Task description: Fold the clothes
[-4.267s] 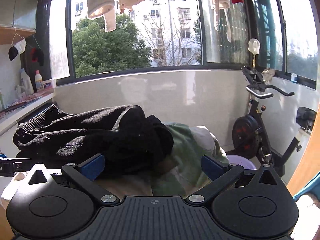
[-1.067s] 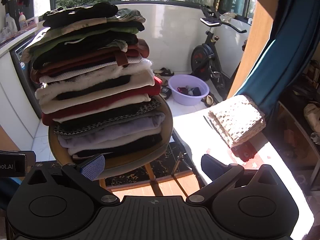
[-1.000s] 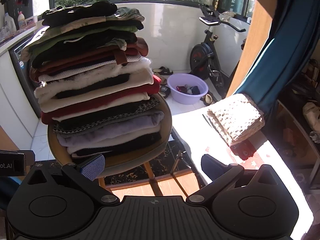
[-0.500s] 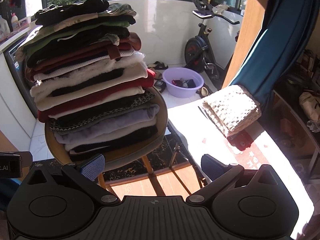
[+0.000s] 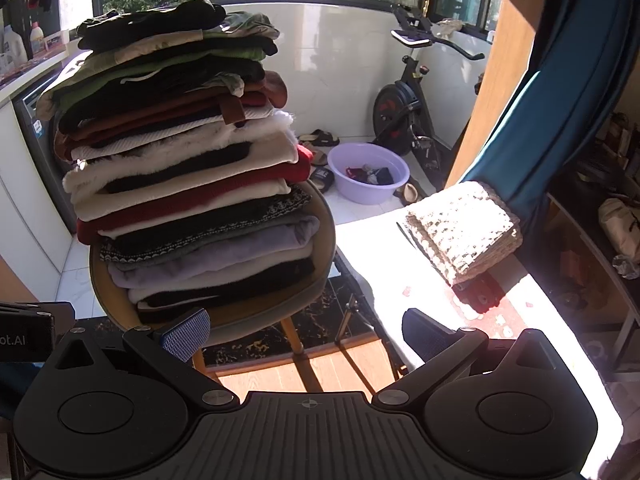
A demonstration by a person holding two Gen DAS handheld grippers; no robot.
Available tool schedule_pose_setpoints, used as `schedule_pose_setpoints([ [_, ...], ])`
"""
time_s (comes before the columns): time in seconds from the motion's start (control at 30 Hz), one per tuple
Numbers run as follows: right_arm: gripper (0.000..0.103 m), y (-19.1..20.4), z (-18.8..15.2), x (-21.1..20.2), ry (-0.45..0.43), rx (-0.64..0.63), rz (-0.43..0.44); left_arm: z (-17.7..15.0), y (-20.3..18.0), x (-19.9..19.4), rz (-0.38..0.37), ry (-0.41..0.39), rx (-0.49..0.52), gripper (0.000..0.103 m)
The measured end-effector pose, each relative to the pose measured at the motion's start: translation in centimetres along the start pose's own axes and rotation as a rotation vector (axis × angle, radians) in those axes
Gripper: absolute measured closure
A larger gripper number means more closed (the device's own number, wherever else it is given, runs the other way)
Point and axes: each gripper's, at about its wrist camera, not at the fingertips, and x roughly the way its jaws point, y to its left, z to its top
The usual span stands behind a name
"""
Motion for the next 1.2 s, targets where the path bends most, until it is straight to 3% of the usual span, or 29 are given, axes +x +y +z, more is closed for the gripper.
schedule_pose_setpoints([
  [0.2,0.001,-0.1,0.5,-0.5,-0.041,-0.019,-0.002,0.8,-0.5,-2.1,-0.018,-0.131,0.014,0.000],
  [0.33,0.001,-0.3,0.7,-0.3,-0.037,-0.012,-0.001,1.1,-0.7,-2.4,-0.032,-0.154,0.014,0.000],
  [0.8,0.001,-0.4,1.2,0.6,-0.031,0.006,-0.011,1.0,0.1,-0.5,-0.075,-0.068,-0.022,0.000],
  [1.2,0.001,0.7,1.3,1.0,-0.019,-0.012,-0.010,1.0,0.9,-0.2,-0.082,-0.056,-0.038,0.000],
])
